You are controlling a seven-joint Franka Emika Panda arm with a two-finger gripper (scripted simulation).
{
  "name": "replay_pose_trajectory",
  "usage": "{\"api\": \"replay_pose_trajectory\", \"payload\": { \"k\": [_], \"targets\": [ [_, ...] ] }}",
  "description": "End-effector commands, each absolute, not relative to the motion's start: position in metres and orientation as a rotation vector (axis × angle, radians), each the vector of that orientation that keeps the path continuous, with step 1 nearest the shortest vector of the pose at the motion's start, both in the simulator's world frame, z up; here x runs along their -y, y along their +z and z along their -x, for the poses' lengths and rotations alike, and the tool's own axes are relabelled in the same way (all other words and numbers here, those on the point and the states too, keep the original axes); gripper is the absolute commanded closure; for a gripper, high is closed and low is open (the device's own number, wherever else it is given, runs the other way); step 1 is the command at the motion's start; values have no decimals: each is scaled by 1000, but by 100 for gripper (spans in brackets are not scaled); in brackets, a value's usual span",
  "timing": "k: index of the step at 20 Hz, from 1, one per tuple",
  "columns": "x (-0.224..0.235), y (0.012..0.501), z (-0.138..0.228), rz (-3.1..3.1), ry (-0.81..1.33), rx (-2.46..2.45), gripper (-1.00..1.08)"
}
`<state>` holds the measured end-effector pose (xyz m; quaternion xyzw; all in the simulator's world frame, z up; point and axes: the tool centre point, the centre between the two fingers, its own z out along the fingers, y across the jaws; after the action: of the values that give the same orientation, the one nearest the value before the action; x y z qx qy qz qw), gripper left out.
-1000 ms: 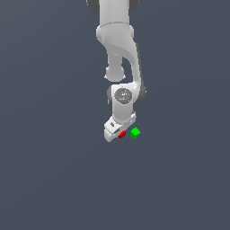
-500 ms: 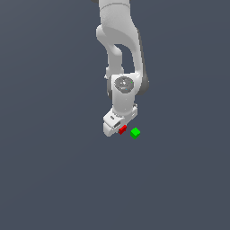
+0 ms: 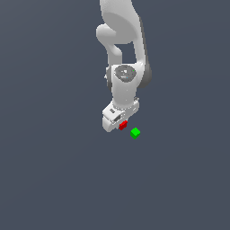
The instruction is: Stack the red cube on top of the green cube.
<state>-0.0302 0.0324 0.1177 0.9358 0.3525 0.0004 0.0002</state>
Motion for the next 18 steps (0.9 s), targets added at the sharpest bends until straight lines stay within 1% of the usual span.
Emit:
{"api": "replay_pose_trajectory", "payload": {
  "k": [1,7,18],
  "targets": [
    [-32,118,30,-2940,1,-1107,108],
    [-45,110,31,-2940,1,-1107,108],
    [-107,68,31,-2940,1,-1107,108]
  ]
}}
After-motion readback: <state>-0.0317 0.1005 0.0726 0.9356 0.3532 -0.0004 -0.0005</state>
